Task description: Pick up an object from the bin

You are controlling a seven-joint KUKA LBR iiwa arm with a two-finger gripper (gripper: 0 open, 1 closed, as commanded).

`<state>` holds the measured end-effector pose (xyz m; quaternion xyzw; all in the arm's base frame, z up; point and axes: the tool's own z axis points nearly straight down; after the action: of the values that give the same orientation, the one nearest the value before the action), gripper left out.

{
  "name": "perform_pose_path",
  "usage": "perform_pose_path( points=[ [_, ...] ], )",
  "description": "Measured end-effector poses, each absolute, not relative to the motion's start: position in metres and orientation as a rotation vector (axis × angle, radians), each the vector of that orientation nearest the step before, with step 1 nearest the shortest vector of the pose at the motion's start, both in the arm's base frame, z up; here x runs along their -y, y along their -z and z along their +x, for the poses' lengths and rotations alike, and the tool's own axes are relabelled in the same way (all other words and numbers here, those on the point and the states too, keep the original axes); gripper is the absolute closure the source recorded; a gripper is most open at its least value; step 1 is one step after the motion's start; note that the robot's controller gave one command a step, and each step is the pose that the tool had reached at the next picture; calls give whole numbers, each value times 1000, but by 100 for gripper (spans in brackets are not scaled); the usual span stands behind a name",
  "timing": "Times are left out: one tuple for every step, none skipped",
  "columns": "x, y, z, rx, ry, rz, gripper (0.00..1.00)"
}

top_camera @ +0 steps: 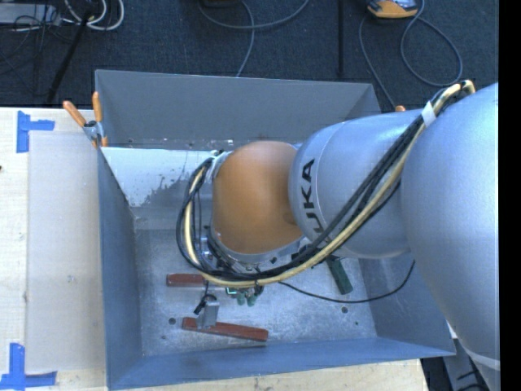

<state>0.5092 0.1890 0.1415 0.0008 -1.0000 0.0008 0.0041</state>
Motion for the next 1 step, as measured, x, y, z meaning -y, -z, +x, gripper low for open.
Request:
perform_pose_path(
  points=[
    [-188, -144, 511, 3139, -1, -5, 100]
  ],
)
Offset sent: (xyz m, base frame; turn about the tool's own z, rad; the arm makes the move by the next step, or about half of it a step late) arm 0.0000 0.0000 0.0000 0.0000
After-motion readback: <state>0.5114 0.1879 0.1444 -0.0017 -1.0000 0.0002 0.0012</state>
